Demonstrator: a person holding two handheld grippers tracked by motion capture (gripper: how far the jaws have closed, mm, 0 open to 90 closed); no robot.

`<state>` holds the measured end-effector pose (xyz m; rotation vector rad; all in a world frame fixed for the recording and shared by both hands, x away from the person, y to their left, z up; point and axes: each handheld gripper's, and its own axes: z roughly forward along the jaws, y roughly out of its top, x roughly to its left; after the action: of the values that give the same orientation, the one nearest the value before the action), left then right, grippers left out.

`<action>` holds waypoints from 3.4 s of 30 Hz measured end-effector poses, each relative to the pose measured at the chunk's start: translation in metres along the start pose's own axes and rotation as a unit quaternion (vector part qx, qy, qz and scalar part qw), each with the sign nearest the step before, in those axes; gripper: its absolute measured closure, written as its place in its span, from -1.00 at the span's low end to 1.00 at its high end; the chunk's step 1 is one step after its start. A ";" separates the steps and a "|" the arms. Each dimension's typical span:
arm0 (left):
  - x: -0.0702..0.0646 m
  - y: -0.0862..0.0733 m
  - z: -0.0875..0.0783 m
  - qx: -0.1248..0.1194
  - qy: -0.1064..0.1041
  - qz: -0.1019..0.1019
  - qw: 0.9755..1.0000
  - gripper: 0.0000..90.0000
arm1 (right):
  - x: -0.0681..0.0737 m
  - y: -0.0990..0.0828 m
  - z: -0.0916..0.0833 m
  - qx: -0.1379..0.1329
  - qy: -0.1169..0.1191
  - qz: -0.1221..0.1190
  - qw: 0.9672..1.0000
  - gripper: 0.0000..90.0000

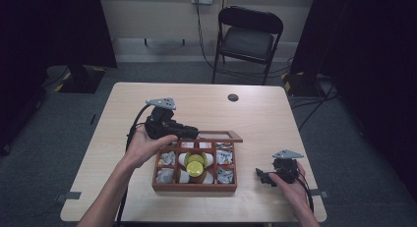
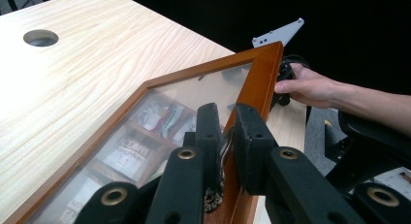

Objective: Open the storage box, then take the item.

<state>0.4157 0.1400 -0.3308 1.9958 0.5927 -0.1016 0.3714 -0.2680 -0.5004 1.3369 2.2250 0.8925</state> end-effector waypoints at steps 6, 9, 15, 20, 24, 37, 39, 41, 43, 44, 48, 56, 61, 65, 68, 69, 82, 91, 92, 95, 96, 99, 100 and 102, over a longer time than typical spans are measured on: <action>0.000 0.000 0.000 0.000 -0.002 -0.002 1.000 0.80 | 0.005 0.005 -0.007 -0.028 0.004 -0.010 1.000 -0.64; 0.001 0.000 0.000 0.000 -0.003 -0.003 1.000 0.80 | 0.007 0.006 -0.008 -0.033 0.011 -0.009 0.999 -0.67; 0.001 0.000 0.000 0.000 -0.004 -0.006 1.000 0.80 | 0.016 0.009 -0.014 -0.053 0.042 -0.005 0.998 -0.67; 0.001 0.000 0.000 0.000 -0.005 -0.006 1.000 0.80 | 0.026 0.013 -0.019 -0.060 0.060 0.001 0.996 -0.62; 0.002 0.000 0.000 0.000 -0.006 -0.008 1.000 0.80 | 0.034 0.018 -0.023 -0.075 0.076 -0.006 0.994 -0.51; 0.003 0.002 0.000 0.001 -0.005 -0.006 1.000 0.81 | 0.049 0.029 -0.038 -0.107 0.110 -0.024 0.988 -0.33; 0.003 0.002 0.000 0.001 -0.004 -0.006 1.000 0.81 | 0.054 0.032 -0.039 -0.111 0.120 -0.029 0.986 -0.32; 0.003 0.002 0.000 0.000 -0.004 -0.006 1.000 0.81 | 0.060 0.034 -0.039 -0.113 0.130 -0.036 0.984 -0.31; 0.003 0.003 0.000 0.001 -0.004 -0.005 1.000 0.81 | 0.066 0.036 -0.039 -0.116 0.143 -0.042 0.982 -0.30; 0.003 0.003 0.000 0.001 -0.004 -0.005 1.000 0.81 | 0.067 0.036 -0.039 -0.116 0.146 -0.043 0.982 -0.30; 0.003 0.003 0.000 0.000 -0.004 -0.005 1.000 0.81 | 0.079 0.039 -0.038 -0.119 0.164 -0.056 0.978 -0.28; 0.004 0.005 -0.001 0.003 -0.003 -0.006 1.000 0.81 | 0.102 0.045 -0.028 -0.101 0.193 -0.084 0.972 -0.19; 0.006 0.005 -0.001 0.001 -0.009 -0.008 1.000 0.81 | 0.111 0.052 -0.025 -0.104 0.205 -0.086 0.969 -0.15; 0.006 0.006 -0.001 0.001 -0.011 -0.007 1.000 0.81 | 0.123 0.059 -0.019 -0.102 0.213 -0.100 0.967 -0.16; 0.007 0.007 -0.001 0.001 -0.009 -0.005 1.000 0.81 | 0.133 0.060 -0.013 -0.094 0.219 -0.112 0.965 -0.15; 0.007 0.007 -0.001 0.001 -0.010 -0.005 1.000 0.81 | 0.136 0.061 -0.012 -0.091 0.221 -0.117 0.964 -0.15; 0.009 0.009 -0.002 0.002 -0.010 -0.004 1.000 0.81 | 0.172 0.082 0.012 -0.065 0.244 -0.146 0.957 -0.16; 0.008 0.010 -0.002 0.003 -0.009 -0.003 1.000 0.81 | 0.185 0.091 0.025 -0.046 0.223 -0.166 0.960 -0.25; 0.008 0.010 -0.001 0.003 -0.010 -0.002 1.000 0.81 | 0.184 0.091 0.026 -0.047 0.221 -0.165 0.960 -0.25; 0.008 0.010 -0.002 0.003 -0.009 -0.001 1.000 0.81 | 0.181 0.092 0.027 -0.047 0.216 -0.164 0.961 -0.25; 0.008 0.010 -0.002 0.002 -0.009 -0.002 1.000 0.81 | 0.179 0.092 0.029 -0.042 0.210 -0.168 0.962 -0.25; 0.009 0.010 -0.002 0.003 -0.010 -0.002 1.000 0.81 | 0.179 0.092 0.031 -0.034 0.214 -0.170 0.961 -0.26; 0.008 0.010 -0.002 0.003 -0.009 -0.001 1.000 0.81 | 0.179 0.093 0.031 -0.031 0.212 -0.172 0.961 -0.26; 0.008 0.010 -0.001 0.003 -0.009 -0.001 1.000 0.81 | 0.181 0.093 0.033 -0.025 0.215 -0.176 0.960 -0.26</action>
<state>0.4270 0.1407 -0.3248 1.9982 0.5837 -0.1224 0.3665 -0.0661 -0.4606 0.7304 2.6274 1.1737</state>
